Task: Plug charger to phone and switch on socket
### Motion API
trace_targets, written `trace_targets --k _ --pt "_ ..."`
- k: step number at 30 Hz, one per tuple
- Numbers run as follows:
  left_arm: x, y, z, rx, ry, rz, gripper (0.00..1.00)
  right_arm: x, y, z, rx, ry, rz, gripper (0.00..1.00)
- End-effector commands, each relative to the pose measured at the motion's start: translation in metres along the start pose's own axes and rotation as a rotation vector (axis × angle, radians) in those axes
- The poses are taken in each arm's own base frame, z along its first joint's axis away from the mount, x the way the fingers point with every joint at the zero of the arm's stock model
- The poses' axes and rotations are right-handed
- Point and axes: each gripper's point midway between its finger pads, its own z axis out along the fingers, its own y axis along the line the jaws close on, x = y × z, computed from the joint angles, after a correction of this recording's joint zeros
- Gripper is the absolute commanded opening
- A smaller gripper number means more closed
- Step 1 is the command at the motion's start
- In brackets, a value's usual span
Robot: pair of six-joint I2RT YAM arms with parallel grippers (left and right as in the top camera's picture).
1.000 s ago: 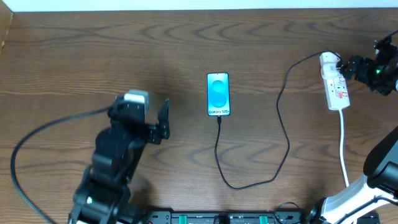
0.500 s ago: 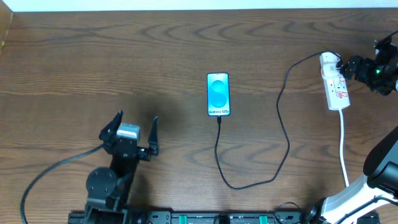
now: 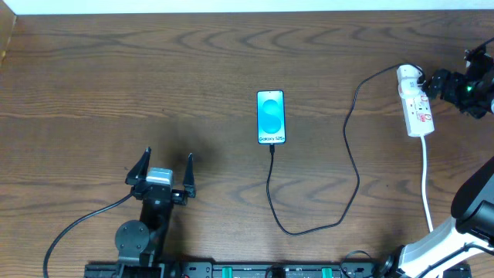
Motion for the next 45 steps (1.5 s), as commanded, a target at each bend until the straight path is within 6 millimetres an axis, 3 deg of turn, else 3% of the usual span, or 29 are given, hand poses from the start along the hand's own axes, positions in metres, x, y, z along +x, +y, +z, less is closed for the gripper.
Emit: trace_targets --k 1,8,13,45 --pt "0.007 -0.001 0.002 0.006 -0.009 0.014 0.87 -0.006 0.0 -0.006 0.0 -0.019 0.01 0.99" --pt "0.026 0.001 0.004 -0.006 0.036 0.011 0.87 -0.006 0.0 -0.006 0.0 -0.019 0.01 0.99" --pt "0.055 0.005 0.001 -0.023 0.154 -0.002 0.87 -0.005 0.0 -0.006 0.0 -0.018 0.01 0.99" --pt "0.055 0.01 0.0 -0.051 0.154 -0.08 0.87 -0.006 0.0 -0.006 0.0 -0.019 0.01 0.99"
